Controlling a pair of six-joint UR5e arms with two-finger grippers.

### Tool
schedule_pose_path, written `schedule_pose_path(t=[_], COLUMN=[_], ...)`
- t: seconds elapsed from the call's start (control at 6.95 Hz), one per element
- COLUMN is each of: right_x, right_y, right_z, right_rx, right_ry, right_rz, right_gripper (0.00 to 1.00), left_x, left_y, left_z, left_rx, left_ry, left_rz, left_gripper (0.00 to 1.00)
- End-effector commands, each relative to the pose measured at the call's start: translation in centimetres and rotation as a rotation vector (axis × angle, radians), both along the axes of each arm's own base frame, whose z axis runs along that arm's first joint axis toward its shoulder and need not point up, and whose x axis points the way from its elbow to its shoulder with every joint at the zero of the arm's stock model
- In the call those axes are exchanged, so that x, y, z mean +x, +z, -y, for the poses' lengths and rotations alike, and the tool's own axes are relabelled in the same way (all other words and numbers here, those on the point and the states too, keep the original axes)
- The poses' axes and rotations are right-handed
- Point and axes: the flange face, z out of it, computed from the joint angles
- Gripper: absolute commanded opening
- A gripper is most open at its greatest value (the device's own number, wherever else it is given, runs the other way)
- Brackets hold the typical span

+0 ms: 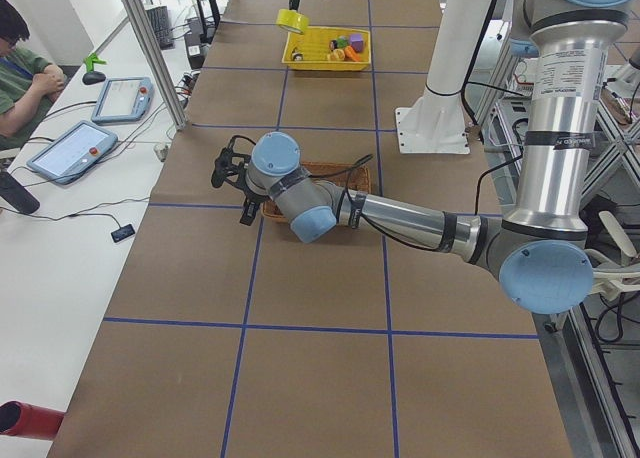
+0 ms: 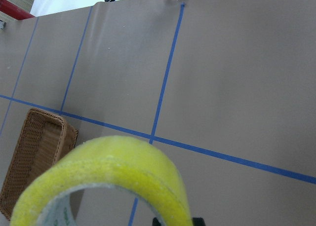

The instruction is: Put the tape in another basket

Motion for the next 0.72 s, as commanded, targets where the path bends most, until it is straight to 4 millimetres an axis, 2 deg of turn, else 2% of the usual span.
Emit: schedule_pose_path(t=[0.0,0.14,0.29,0.43,0.58], right_x=[-2.6,-5.8,-8.6,-10.1,-11.5], right_y=[-1.5,-1.7,-2.7,-4.0,-5.8], right_z=[-2.9,-4.8,-6.8,-8.3,-9.0], right_rx=[-0.046,-0.048,-0.042,-0.041,-0.057], right_ry=[0.022,0.037,0.055,0.058,0.057], right_rz=[0.168,0.255,0.317,0.356,0.398], right_gripper=[0.0,0.0,0.0,0.0,0.0], left_x=[3.1,4.9,6.9,9.1,12.2], left_y=[-3.0,-3.9,-4.9,-6.7,-9.9], left_z=[-1.4,-2.4,-3.7,-4.8,-4.9], left_rx=[-0.025,-0.026,-0.045,-0.105,-0.207], left_ry=[-0.014,-0.017,-0.035,-0.054,-0.051], left_rz=[-0.183,-0.258,-0.372,-0.527,-0.703], left_gripper=[0.99,0.99,0.99,0.99,0.99])
